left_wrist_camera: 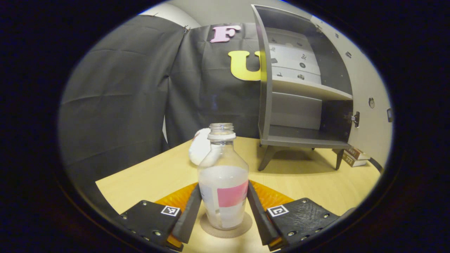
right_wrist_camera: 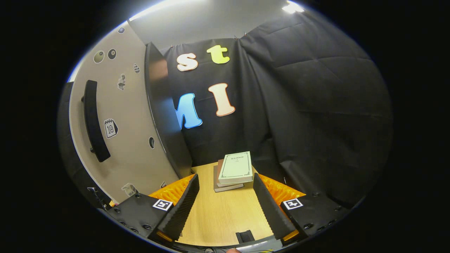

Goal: Open the cabinet door with the right hand, grasp the bottle in the cabinet with the left hand and place it on the coaster, then close the cabinet door with the right hand.

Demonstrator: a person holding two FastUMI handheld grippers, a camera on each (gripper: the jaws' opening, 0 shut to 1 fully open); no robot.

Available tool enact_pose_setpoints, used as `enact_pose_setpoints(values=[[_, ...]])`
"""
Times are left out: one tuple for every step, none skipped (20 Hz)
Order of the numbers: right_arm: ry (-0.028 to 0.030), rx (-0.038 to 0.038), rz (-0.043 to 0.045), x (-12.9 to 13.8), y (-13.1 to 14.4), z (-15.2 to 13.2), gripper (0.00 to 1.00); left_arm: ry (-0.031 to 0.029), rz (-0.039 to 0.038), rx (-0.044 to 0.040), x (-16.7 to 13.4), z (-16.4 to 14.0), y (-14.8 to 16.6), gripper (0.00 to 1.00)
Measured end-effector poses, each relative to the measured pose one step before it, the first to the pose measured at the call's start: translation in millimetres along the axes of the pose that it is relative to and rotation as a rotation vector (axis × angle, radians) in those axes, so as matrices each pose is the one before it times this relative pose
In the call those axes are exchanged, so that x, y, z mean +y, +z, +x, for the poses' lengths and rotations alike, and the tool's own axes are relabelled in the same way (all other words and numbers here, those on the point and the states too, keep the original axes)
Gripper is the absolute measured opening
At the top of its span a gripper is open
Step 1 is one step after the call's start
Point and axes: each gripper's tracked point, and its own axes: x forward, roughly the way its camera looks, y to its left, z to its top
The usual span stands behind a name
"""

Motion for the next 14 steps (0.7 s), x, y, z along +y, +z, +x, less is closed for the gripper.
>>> enact_pose_setpoints(values=[[-0.00015, -0.00126, 0.00569, 0.38, 0.46, 1.05, 0.98, -0.00192, 0.00421, 0.00670, -1.72, -1.55, -0.70, 0.77], [0.00102, 0.00030, 0.00819, 1.97, -1.67, 0.12, 0.98, -0.00042, 0.00610, 0.00338, 0.33, -3.51, -2.74, 0.76], [0.00449, 0.00373, 0.00968, 1.26, -0.74, 0.16, 0.98, -0.00097, 0.00706, -0.00015, -1.11, -1.57, 1.00, 0.76], [0.00438, 0.00410, 0.00822, 1.59, -0.77, 0.08, 0.98, 0.00039, 0.00591, 0.00450, -1.05, -1.46, -1.58, 0.72], [0.00300, 0.00134, 0.00394, 1.45, -0.57, -0.35, 0.98, 0.00110, 0.00442, 0.00319, -0.16, -0.97, -0.92, 0.75], [0.00058, 0.00008, -0.00029, 0.19, -0.19, 0.33, 0.98, 0.00111, 0.00435, 0.00017, 0.22, -2.58, -0.06, 0.75], [0.00059, -0.00031, -0.00354, 0.15, 0.60, 0.33, 0.98, 0.00428, 0.00162, 0.00328, 0.16, -1.17, 0.66, 0.75], [0.00110, -0.00027, -0.00549, 0.20, -1.04, 0.45, 0.92, 0.00626, 0.00626, 0.00743, 1.35, -0.66, -2.84, 0.72], [0.00211, 0.00166, -0.00578, 0.06, -0.39, 0.33, 0.98, 0.00936, 0.00984, 0.00056, 2.26, 0.20, -0.29, 0.77], [0.00321, -0.00174, -0.00237, -0.36, 0.25, -0.77, 0.98, 0.01419, 0.01425, -0.00215, 2.34, -2.34, 2.74, 0.80], [0.00457, -0.00373, 0.00005, 0.67, 0.52, 0.18, 0.98, 0.00918, 0.00972, -0.00285, 1.71, -3.07, 4.61, 0.80], [0.00241, -0.00598, 0.00134, 0.74, 0.88, 0.61, 0.98, -0.00056, 0.00395, -0.01229, 1.37, -3.50, 7.27, 0.82], [-0.00103, -0.00635, 0.00100, -0.16, 0.91, 0.69, 0.92, -0.00960, -0.00172, -0.01289, -1.55, -2.77, 7.95, 0.81], [-0.00125, -0.00373, 0.00256, -0.19, 0.07, 0.71, 0.98, -0.01061, -0.00049, -0.01063, -1.98, -2.62, 5.08, 0.81]])
